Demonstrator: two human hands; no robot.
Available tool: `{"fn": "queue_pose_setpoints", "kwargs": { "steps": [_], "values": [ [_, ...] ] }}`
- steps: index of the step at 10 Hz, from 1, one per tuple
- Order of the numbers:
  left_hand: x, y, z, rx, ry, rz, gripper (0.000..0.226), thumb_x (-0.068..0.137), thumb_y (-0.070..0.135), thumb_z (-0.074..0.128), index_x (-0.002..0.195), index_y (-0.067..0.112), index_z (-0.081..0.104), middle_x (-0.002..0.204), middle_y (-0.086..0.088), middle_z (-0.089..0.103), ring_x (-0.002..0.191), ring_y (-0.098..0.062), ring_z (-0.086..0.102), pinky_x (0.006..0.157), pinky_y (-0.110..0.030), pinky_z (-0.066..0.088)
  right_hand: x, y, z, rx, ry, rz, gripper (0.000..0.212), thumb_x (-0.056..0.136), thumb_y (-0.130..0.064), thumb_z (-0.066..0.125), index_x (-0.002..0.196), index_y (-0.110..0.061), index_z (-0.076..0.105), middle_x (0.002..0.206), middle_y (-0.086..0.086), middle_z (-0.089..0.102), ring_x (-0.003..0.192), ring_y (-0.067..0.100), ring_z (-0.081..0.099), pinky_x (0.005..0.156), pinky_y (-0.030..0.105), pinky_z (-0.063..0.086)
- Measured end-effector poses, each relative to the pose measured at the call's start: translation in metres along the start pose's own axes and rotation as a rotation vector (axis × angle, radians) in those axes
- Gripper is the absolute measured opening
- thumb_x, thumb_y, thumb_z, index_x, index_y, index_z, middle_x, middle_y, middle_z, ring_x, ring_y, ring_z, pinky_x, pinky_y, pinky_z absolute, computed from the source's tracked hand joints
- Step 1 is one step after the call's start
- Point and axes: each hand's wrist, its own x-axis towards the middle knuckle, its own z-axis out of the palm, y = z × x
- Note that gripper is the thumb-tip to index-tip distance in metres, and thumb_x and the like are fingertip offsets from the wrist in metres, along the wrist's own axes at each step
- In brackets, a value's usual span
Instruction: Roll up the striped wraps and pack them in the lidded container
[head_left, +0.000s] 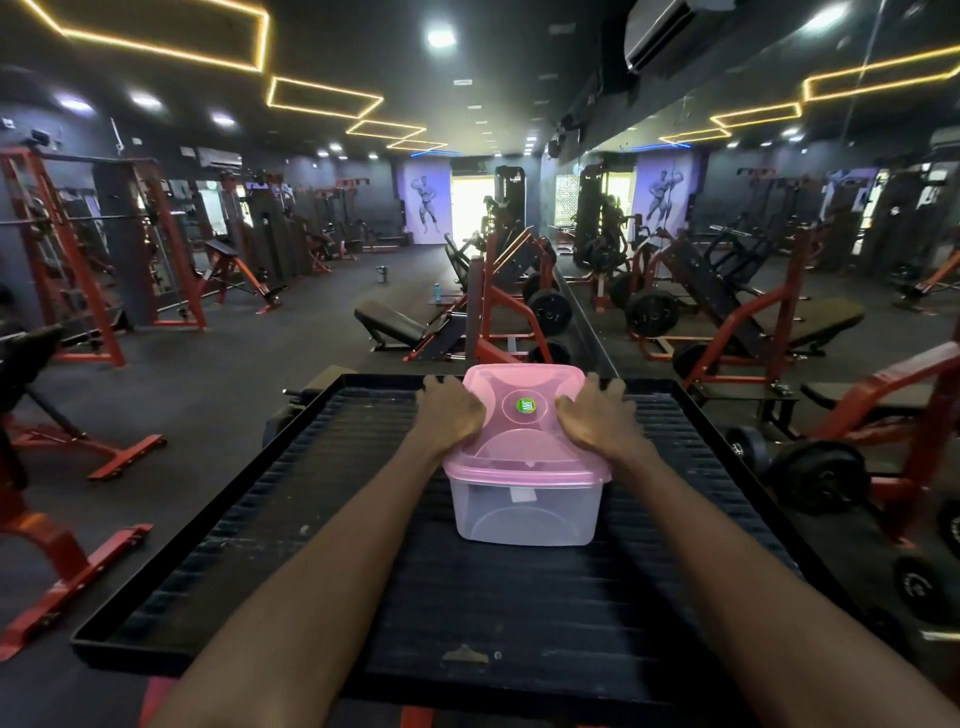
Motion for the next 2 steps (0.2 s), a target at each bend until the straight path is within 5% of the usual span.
{"fn": "queue_pose_setpoints", "kwargs": {
  "steps": [2],
  "values": [
    [0.032,0.012,0.010,0.088,-0.073,0.281,0.069,0.102,0.046,0.034,0.152,-0.001,0.024,0.163,-0.021,0.017,0.151,-0.039,0.015,0.122,-0.053,0.019,0.031,-0.024,0.007,-0.176,-0.116,-0.211,0.071,0.100,-0.055,0.037,0.158,-0.021,0.013,0.166,0.012,-0.007,0.151,0.042,-0.002,0.116,0.065,0.007]
  ]
}}
